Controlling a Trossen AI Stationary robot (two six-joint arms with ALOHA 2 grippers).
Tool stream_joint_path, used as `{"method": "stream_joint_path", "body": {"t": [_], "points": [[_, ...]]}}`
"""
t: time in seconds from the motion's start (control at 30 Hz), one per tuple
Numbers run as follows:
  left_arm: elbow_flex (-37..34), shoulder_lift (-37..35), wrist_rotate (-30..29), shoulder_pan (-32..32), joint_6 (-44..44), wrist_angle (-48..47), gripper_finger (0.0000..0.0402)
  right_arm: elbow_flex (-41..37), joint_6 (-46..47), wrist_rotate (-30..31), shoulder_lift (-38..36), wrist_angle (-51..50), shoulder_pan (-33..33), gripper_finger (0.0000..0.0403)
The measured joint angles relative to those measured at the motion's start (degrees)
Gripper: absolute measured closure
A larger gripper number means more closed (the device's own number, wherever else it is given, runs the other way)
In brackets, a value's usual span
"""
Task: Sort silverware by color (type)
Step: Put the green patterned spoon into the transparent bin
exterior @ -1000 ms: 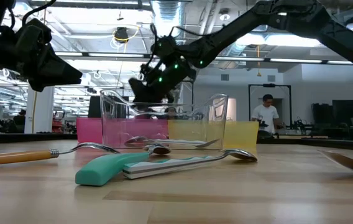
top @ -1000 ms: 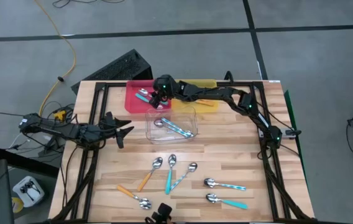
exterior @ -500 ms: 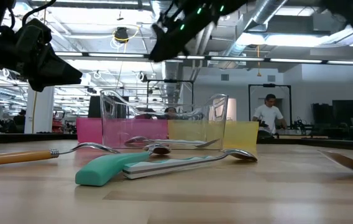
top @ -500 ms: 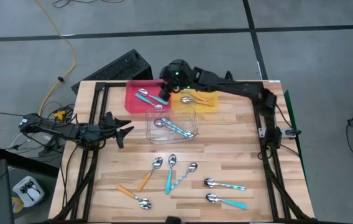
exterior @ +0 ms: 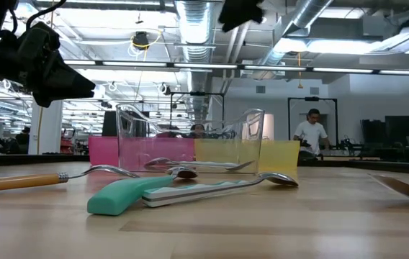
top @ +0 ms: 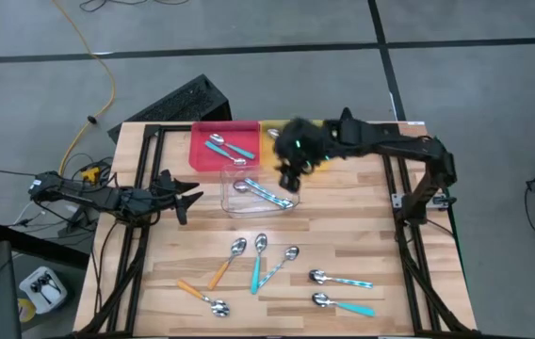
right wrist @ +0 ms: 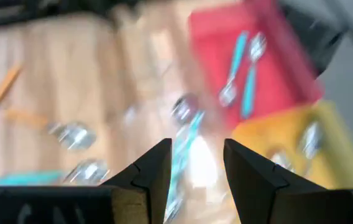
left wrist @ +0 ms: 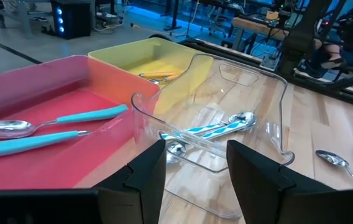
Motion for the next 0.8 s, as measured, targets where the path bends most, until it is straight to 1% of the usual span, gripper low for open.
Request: {"method": "stream_joint_path", "body": {"t": [0.07,0.2,0.5,0.67,0.8], "points": [[0.0,0.0,0.0,0.0,0.0,0.0,0.0248,0.0,4.2,0.0,-0.5,-5.5,3.7,0.0234],[0.0,0.0,0.0,0.0,0.0,0.0,0.0248,-0.1,13.2,0.1,-0.3,-13.3,11.9,0.0234],[0.0,0.0,0.0,0.0,-1.0,0.0,0.0248,-0.1,32.5,6.0,5.1,-16.1,29.9,0.0234],[0.0,0.0,0.0,0.0,-1.0,0.0,0.0248,-0.1,43.0,6.3,9.4,-19.3,36.6,0.0234],[0.0,0.0,0.0,0.0,-1.0,0.0,0.0248,-0.1,51.4,5.8,12.8,-23.4,39.6,0.0234]]}}
